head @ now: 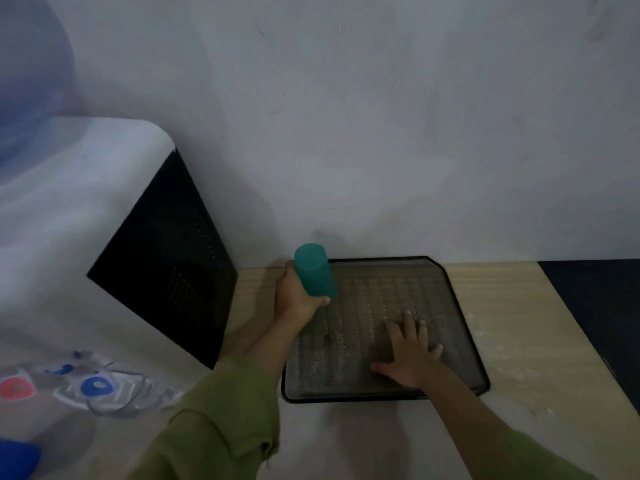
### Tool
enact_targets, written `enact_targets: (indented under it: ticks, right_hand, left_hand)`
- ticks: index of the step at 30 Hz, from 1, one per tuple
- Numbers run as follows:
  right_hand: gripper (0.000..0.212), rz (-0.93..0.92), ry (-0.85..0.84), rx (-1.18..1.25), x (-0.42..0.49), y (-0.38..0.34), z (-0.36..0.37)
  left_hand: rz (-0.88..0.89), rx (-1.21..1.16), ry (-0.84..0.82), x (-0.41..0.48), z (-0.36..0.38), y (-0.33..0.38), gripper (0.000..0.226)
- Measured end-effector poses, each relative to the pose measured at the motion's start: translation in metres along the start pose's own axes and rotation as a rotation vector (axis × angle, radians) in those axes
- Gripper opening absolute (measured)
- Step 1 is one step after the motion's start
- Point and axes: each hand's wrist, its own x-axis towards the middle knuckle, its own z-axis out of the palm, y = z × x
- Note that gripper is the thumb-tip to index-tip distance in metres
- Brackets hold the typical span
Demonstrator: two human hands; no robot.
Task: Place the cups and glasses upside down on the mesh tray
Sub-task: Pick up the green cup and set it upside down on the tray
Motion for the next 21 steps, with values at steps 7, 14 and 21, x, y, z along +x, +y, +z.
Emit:
enact_targets:
  ticks: [7,14,21]
  right_hand:
    - [0.097,0.01,-0.055,-0.003,0.001,-0.003,-0.006]
    - [0.096,0.001,-0.04,-0.014,-0.001,-0.001,-0.004]
    - [0.095,0.011,-0.01,-0.042,-0.004,0.0,-0.001]
  left_hand:
    - [-0.008,0.04,0.028,0.009,0.007,-0.008,0.089]
    - [0.037,0.109,-0.015,0.007,0.014,-0.011,0.082]
    - [0.075,0.086,-0.059,-0.008,0.003,-0.011,0.091]
